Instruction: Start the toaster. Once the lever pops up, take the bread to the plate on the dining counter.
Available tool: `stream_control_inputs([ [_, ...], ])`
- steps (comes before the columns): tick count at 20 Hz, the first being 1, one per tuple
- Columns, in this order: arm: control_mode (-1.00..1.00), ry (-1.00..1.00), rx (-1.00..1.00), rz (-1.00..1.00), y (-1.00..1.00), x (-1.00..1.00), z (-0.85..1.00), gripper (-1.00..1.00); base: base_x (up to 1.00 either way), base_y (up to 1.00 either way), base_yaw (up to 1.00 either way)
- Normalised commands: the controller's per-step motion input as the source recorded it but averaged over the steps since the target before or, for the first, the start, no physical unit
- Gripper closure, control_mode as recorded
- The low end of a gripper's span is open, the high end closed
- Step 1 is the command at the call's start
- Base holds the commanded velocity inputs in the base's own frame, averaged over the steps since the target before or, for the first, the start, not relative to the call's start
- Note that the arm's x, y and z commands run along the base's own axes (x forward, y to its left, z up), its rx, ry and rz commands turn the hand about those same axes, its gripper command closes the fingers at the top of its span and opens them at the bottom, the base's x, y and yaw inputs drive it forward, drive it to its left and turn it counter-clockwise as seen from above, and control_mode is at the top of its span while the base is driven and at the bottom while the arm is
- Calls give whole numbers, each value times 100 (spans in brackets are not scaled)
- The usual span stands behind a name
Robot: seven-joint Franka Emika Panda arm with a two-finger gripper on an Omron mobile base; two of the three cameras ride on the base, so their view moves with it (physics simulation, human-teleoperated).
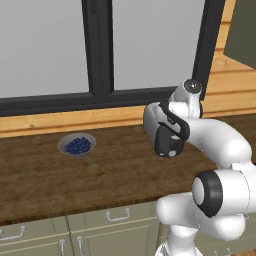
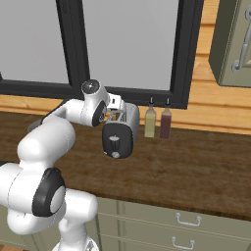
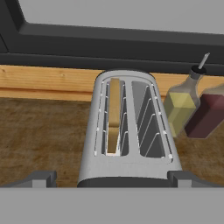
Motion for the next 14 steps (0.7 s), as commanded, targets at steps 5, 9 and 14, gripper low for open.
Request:
stream_control_inputs([
  [5,-100,0,0,0,0,0,-1,-100,0,0,0],
  [9,-100,0,0,0,0,1,-4,-100,0,0,0],
  [14,-100,0,0,0,0,6,-8,-100,0,0,0],
])
